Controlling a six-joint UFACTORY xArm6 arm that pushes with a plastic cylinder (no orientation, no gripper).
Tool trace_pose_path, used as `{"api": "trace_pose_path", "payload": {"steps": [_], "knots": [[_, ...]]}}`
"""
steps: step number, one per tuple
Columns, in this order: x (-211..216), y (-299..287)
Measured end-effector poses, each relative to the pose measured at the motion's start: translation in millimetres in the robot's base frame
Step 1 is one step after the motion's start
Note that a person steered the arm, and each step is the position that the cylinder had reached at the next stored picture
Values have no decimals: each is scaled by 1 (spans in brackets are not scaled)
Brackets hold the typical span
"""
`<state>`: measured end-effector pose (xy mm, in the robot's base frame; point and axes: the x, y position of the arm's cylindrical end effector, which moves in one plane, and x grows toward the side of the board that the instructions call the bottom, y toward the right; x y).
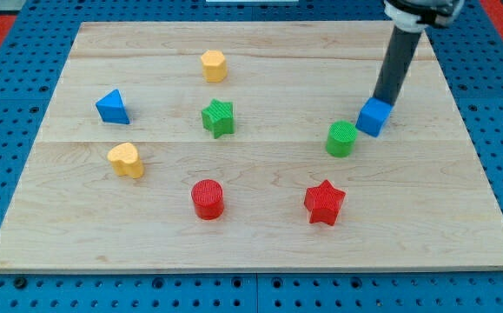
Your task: Point your arm towards yellow heart
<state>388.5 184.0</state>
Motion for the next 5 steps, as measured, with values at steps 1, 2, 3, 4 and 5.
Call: {"api": "trace_pose_path", "payload": {"steps": [1, 2, 3, 4, 5], "knots": [[5, 1], [5, 35], [23, 60], [37, 67], [45, 67]]}}
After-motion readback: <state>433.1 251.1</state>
